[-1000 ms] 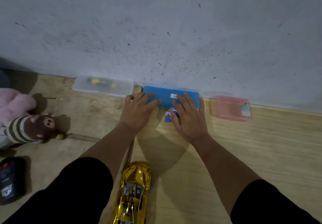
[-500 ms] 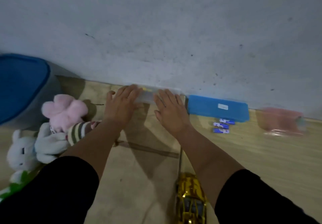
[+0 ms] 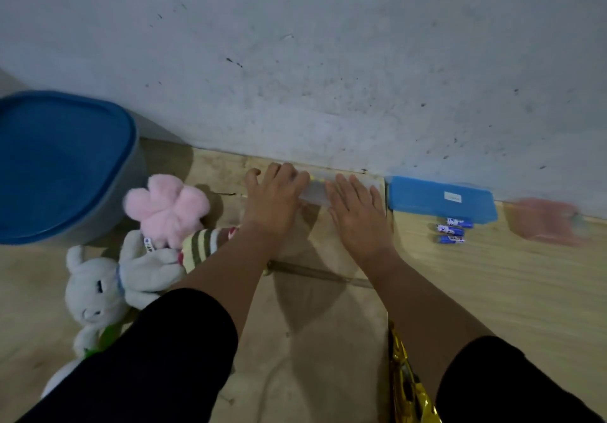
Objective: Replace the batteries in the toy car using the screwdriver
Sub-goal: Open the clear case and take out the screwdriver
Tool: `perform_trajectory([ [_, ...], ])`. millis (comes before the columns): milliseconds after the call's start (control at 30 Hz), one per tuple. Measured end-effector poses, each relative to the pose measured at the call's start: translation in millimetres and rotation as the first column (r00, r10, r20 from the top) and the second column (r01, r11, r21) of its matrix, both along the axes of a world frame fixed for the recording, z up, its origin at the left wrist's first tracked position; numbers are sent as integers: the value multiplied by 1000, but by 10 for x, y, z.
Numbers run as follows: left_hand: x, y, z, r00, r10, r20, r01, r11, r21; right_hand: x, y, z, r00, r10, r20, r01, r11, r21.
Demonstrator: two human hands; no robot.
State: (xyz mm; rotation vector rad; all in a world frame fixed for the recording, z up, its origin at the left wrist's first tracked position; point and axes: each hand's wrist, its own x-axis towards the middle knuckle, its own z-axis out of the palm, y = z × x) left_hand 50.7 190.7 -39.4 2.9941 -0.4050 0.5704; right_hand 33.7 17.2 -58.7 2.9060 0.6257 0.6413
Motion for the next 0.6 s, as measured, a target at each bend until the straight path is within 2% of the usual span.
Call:
perform_trajectory([
  [233,28,1,26,999,-23,-41,19,995,-102,149,-42,22,995,97,-1,-92,949,-301],
  [300,24,-5,58,999,-20,-45,15,993,-114,176,-57,40,994,106,-25,-108,934,-340],
  [367,1,-18,88,998,0,-63,-7,993,-116,169,-56,74,993,110,-46,-119,942,-313],
  [467,-51,-53,80,997,41,-63,-47,995,-89,196,-96,215,988,140,-69,-151,970,-188],
  [600,-79,-51,62,989,149,-24,-151,981,-124,258,-188,354,956,274,-106,-276,961,-5],
])
